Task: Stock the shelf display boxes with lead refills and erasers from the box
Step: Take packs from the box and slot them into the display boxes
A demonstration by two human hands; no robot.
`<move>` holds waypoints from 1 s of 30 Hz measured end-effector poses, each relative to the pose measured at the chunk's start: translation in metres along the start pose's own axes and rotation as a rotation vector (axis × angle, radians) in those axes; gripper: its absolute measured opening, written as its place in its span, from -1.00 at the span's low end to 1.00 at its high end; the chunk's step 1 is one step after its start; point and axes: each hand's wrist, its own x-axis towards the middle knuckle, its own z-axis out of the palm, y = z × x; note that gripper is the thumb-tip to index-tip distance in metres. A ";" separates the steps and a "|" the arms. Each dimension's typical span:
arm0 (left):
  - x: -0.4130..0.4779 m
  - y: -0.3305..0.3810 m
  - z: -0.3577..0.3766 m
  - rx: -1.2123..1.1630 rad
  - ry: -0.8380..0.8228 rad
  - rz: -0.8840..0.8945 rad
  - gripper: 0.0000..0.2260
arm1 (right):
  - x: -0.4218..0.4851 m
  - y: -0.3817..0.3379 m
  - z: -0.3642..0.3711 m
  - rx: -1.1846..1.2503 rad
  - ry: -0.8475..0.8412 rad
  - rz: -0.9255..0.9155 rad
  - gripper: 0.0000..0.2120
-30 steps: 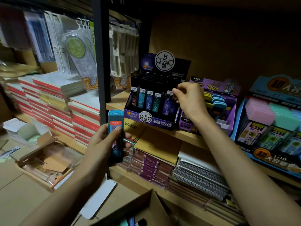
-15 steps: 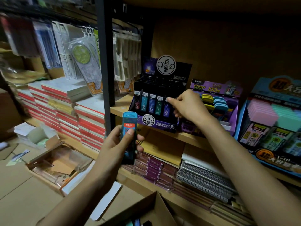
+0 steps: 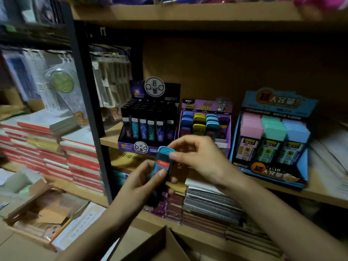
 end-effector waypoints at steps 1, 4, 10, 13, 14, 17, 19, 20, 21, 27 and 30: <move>0.007 0.001 0.007 0.052 0.001 0.032 -0.72 | -0.002 0.000 -0.011 0.002 0.020 0.000 -0.84; 0.036 0.006 0.023 0.247 0.051 0.145 -0.69 | -0.002 -0.006 -0.053 -0.060 0.153 -0.033 -0.83; 0.101 0.002 0.038 1.098 -0.017 0.412 -0.54 | 0.007 0.000 -0.124 -0.249 0.566 -0.133 -0.88; 0.114 -0.012 0.044 1.318 -0.089 0.389 -0.43 | 0.016 0.012 -0.127 -0.286 0.611 -0.143 -0.88; 0.115 -0.017 0.044 1.355 -0.096 0.371 -0.43 | 0.019 0.015 -0.127 -0.310 0.610 -0.139 -0.88; 0.112 -0.030 0.043 1.394 -0.113 0.351 -0.45 | 0.029 0.020 -0.126 -0.449 0.590 -0.160 -0.92; 0.111 -0.032 0.041 1.378 -0.114 0.360 -0.48 | 0.035 0.020 -0.127 -0.533 0.580 -0.191 -0.93; 0.112 -0.031 0.040 1.369 -0.113 0.367 -0.51 | 0.039 0.020 -0.127 -0.565 0.580 -0.205 -0.94; 0.113 -0.031 0.040 1.362 -0.108 0.374 -0.54 | 0.042 0.020 -0.126 -0.591 0.579 -0.217 -0.94; 0.123 -0.030 0.043 1.374 -0.083 0.329 -0.59 | 0.065 0.030 -0.117 -0.787 0.495 -0.189 -0.90; 0.127 -0.030 0.043 1.374 -0.094 0.300 -0.58 | 0.071 0.040 -0.113 -0.993 0.430 -0.130 -0.85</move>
